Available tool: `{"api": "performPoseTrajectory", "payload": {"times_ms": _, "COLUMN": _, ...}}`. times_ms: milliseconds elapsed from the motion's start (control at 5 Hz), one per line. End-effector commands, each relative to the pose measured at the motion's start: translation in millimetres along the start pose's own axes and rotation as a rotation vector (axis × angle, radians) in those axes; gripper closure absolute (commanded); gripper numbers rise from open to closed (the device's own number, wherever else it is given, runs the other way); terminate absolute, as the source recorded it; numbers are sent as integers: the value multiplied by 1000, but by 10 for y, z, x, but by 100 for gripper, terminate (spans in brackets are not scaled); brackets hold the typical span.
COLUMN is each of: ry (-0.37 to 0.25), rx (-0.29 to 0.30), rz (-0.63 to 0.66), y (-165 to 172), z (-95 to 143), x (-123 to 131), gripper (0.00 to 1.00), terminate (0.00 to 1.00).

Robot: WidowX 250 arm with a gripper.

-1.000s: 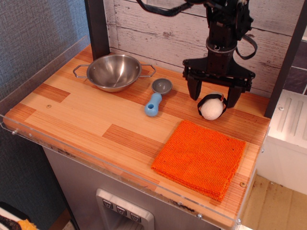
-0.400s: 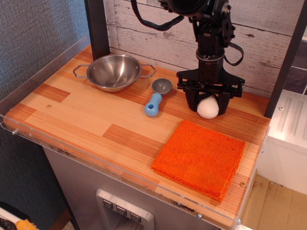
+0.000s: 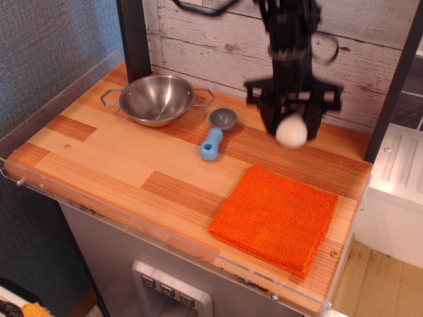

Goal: Put ball on the orange cloth

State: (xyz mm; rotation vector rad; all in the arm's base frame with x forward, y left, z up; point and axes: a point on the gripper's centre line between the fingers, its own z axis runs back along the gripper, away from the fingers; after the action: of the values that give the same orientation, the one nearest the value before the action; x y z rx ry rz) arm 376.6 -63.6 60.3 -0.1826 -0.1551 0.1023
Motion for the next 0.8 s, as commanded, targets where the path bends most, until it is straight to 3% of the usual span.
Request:
{"api": "performPoseTrajectory", "payload": {"times_ms": 0, "ry": -43, "rx": -51, "rz": -99, "y": -224, "z": 697, "x": -400, "gripper": 100, "terminate": 0}}
{"api": "performPoseTrajectory", "payload": {"times_ms": 200, "ry": -10, "rx": -7, "rz": -122, "y": -238, "z": 623, "x": -642, "gripper": 100, "terminate": 0}}
{"api": "performPoseTrajectory", "payload": {"times_ms": 400, "ry": -16, "rx": 101, "rz": -142, "y": -200, "z": 431, "x": -807, "gripper": 100, "terminate": 0}}
{"api": "performPoseTrajectory", "payload": {"times_ms": 600, "ry": 2, "rx": 158, "rz": -146, "y": -122, "z": 220, "x": -883, "gripper": 100, "terminate": 0}}
